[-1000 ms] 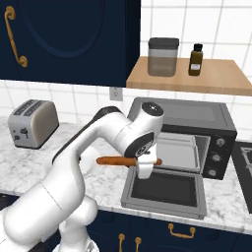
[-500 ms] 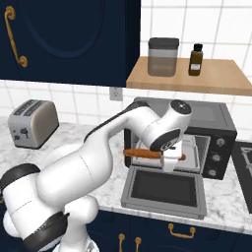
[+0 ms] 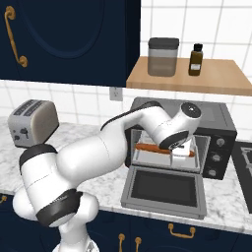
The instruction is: Pick up the kebab skewer and baguette bread, and place them inside the toaster oven. Close the toaster oven door and start by setting the timer.
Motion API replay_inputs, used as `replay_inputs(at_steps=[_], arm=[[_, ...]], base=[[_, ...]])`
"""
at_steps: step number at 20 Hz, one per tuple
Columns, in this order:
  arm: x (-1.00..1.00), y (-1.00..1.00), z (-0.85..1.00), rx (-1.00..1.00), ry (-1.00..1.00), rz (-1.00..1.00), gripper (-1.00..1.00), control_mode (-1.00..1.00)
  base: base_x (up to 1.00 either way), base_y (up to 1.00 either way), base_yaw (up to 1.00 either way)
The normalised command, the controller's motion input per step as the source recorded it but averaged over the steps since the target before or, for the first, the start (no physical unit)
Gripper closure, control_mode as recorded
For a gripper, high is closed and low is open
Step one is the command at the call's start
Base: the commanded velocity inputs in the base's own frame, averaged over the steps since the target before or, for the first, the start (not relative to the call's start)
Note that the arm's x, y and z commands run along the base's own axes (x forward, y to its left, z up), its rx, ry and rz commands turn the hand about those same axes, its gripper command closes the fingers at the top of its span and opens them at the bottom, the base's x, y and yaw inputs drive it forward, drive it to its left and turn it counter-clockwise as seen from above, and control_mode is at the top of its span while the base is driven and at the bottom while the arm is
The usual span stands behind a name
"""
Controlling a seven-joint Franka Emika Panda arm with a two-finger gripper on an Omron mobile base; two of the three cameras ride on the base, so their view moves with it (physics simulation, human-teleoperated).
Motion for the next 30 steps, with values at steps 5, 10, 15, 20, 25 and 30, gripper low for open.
replay_inputs(at_steps=[5, 10, 15, 20, 25, 30], arm=[[0.23, -0.28, -0.38, -0.04, -0.04, -0.11, 1.0, -1.0], [0.17, 0.01, -0.09, -0.03, -0.04, -0.06, 1.0, -1.0], [0.08, 0.03, 0.0, 0.0, -0.06, -0.09, 1.0, -1.0], [0.0, 0.0, -0.03, 0.0, -0.19, -0.02, 1.0, -1.0], [0.05, 0.0, -0.1, 0.0, -0.16, 0.0, 1.0, -1.0], [0.03, 0.0, 0.06, 0.01, -0.05, 0.0, 1.0, -1.0]], base=[[0.0, 0.0, 0.0], [0.0, 0.0, 0.0], [0.0, 0.0, 0.0], [0.0, 0.0, 0.0], [0.0, 0.0, 0.0], [0.0, 0.0, 0.0]])
